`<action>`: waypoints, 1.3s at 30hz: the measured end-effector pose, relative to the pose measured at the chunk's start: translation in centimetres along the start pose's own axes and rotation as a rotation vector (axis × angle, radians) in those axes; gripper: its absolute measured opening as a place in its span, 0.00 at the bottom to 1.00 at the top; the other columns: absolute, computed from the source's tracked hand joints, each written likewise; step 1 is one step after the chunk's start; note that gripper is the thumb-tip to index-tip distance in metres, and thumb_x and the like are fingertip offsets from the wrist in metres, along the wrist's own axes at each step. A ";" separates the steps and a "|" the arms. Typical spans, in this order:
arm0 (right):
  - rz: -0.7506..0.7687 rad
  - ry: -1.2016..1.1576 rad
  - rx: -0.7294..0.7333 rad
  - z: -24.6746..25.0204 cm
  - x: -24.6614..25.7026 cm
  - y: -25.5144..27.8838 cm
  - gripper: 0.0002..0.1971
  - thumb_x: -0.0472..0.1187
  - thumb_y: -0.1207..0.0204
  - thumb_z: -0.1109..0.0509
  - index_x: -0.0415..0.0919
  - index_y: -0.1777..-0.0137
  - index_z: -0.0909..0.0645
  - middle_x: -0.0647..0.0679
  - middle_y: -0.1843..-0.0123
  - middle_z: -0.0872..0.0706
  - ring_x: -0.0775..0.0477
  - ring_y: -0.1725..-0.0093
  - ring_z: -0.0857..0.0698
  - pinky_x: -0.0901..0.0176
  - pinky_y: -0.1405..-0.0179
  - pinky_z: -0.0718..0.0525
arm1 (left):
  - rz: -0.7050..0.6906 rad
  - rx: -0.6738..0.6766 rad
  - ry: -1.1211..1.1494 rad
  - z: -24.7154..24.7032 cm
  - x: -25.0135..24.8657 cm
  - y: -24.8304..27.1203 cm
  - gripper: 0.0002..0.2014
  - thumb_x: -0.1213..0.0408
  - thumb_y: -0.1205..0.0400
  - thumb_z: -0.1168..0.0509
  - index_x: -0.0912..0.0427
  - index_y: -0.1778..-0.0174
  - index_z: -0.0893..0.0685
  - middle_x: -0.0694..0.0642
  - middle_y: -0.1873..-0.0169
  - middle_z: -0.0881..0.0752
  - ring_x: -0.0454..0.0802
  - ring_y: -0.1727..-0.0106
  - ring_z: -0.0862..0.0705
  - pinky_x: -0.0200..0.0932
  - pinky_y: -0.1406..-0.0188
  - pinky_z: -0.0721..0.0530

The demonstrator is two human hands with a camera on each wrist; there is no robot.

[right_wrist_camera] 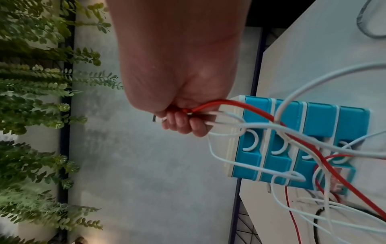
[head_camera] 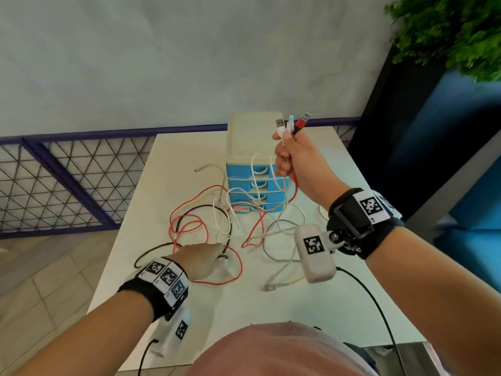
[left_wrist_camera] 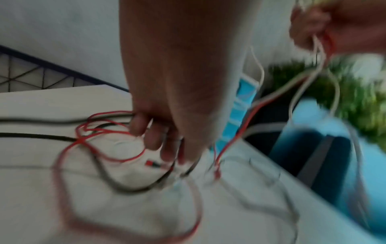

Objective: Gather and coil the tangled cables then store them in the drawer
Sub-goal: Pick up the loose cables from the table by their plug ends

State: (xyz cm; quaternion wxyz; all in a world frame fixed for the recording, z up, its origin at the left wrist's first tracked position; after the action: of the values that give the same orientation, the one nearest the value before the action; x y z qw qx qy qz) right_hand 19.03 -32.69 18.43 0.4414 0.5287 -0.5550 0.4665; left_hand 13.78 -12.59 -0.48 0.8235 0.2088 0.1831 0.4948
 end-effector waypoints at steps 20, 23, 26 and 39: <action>-0.054 -0.098 0.066 -2.4 -0.1 0.7 0.14 0.50 0.11 0.48 0.42 0.52 0.30 0.53 0.72 0.35 0.57 0.81 0.40 0.67 0.84 0.40 | -0.297 -0.686 0.499 11.6 -6.8 -1.7 0.02 0.64 0.24 0.37 0.54 0.59 0.23 0.43 0.64 0.24 0.54 0.59 0.20 0.51 0.54 0.21; -0.019 -0.036 0.046 -1.7 0.6 0.4 0.14 0.50 0.11 0.47 0.42 0.53 0.29 0.53 0.73 0.35 0.57 0.80 0.40 0.66 0.84 0.40 | -0.191 -0.605 0.507 9.2 -4.6 -2.3 0.03 0.63 0.21 0.39 0.52 0.58 0.27 0.48 0.63 0.19 0.52 0.60 0.20 0.51 0.58 0.19; 0.012 0.060 0.029 -1.6 0.7 0.4 0.14 0.49 0.11 0.48 0.43 0.54 0.29 0.54 0.73 0.35 0.56 0.80 0.40 0.66 0.83 0.39 | -0.162 -0.578 0.488 8.5 -4.4 -2.3 0.03 0.63 0.20 0.39 0.53 0.53 0.26 0.49 0.62 0.16 0.51 0.60 0.17 0.51 0.59 0.17; 0.139 0.053 -0.135 1.0 3.1 -0.2 0.15 0.46 0.10 0.51 0.43 0.55 0.29 0.59 0.78 0.33 0.60 0.83 0.39 0.68 0.86 0.40 | -0.019 -0.297 0.228 3.1 -1.3 -2.9 0.10 0.55 0.20 0.38 0.54 0.46 0.22 0.48 0.41 0.24 0.51 0.31 0.31 0.68 0.21 0.56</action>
State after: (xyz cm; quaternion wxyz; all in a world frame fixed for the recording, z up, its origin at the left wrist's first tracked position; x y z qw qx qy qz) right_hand 19.03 -34.20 21.29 0.4569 0.4456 -0.6087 0.4714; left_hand 16.90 -15.43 0.72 0.8239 0.0256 0.2022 0.5288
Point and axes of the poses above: each hand's wrist, its own y-axis away from the middle knuckle, its own z-axis out of the back of the hand, x = y × z, the point moved 8 cm from there along -y, towards the middle knuckle
